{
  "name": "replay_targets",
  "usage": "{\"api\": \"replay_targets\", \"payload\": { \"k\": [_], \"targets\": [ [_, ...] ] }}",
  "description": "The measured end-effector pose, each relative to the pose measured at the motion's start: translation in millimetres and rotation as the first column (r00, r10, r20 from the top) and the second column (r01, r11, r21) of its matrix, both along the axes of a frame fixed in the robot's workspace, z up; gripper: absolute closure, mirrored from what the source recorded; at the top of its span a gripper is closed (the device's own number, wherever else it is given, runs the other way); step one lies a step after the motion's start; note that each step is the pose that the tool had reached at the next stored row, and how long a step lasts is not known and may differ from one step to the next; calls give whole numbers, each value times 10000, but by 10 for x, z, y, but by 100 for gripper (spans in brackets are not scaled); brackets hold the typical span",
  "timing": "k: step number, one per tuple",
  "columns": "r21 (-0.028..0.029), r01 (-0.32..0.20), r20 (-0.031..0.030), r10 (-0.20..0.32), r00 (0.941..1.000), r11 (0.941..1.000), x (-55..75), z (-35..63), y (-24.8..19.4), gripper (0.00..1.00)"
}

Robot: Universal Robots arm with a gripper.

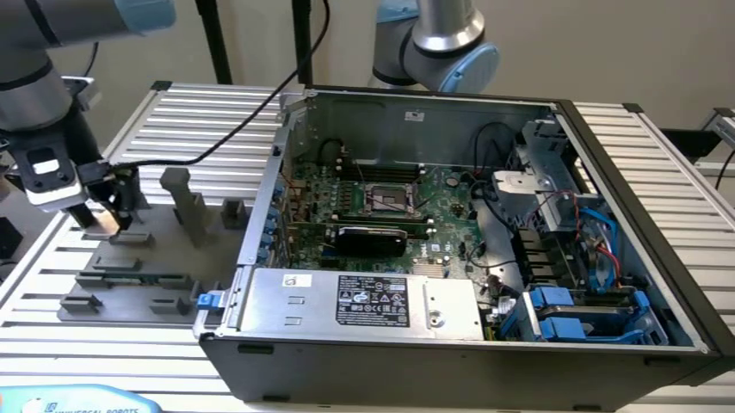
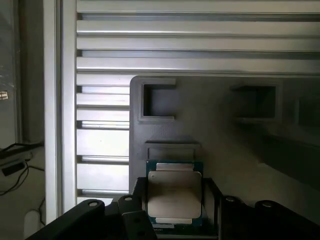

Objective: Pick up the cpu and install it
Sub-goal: 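Pick up the cpu and move it towards the insertion slot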

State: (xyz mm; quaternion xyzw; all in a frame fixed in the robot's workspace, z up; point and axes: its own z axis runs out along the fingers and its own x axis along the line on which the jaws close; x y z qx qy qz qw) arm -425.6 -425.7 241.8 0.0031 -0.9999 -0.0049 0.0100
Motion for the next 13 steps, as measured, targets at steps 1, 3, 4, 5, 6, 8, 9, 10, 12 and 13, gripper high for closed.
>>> {"api": "replay_targets", "payload": {
  "k": [1,3,4,5,6,8,9,10,12,13],
  "targets": [
    [-1,-1,0,1,10000,10000,0,45,0,45],
    [0,-1,1,1,10000,10000,0,136,0,45],
    [0,-1,0,1,10000,10000,0,181,-1,45],
    [0,-1,1,1,10000,10000,0,226,0,45],
    [1,-1,1,1,10000,10000,1,271,0,45],
    [0,0,1,0,10000,10000,0,365,0,45],
    [0,0,1,0,10000,10000,1,409,0,45],
    [-1,-2,0,2,10000,10000,3,455,0,45],
    [0,-2,0,2,10000,10000,16,547,-1,45],
    [-1,-1,-1,1,10000,10000,28,591,0,45]
  ]
}}
